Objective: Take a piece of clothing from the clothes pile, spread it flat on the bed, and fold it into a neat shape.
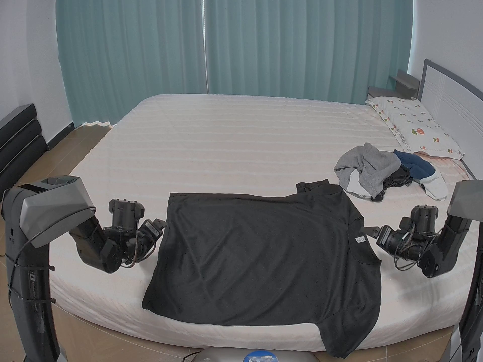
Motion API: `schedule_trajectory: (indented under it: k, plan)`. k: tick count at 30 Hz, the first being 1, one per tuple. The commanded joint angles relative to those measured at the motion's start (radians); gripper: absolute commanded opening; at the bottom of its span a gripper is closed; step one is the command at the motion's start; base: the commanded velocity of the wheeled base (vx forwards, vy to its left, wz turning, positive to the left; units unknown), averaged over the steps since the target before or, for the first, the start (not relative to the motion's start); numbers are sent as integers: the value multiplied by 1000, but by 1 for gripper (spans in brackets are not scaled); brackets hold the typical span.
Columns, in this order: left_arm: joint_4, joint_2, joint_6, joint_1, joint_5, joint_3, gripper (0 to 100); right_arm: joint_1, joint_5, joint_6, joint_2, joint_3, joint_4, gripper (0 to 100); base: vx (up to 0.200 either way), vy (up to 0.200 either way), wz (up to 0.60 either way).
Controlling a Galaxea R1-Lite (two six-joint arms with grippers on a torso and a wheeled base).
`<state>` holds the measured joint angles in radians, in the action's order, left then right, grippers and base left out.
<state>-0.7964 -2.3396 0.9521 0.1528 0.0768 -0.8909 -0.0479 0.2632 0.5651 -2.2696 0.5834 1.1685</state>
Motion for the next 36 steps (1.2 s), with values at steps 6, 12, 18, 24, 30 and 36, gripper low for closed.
schedule_trajectory:
  k: [6, 12, 18, 24, 30, 36]
  plan:
    - [-265, 309, 30, 36, -241, 684, 100, -84, 268, -68, 119, -583, 229, 100, 0, 0, 0]
    - [-316, 273, 27, 36, -244, 707, 100, -106, 269, -123, 101, -583, 165, 100, 0, 0, 0]
    - [-322, 256, 25, 39, -232, 718, 100, -112, 275, -174, 97, -583, 126, 100, -100, 0, 0]
    - [-322, 249, 23, 48, -230, 718, 100, -110, 275, -174, 96, -583, 125, 100, -200, 0, 0]
    - [-323, 206, 20, 80, -161, 701, 100, -110, 274, -174, 96, -583, 126, 100, 0, 0, 0]
    - [-328, 101, -36, 142, -8, 667, 100, -104, 274, -174, 96, -583, 126, 100, 0, 0, 0]
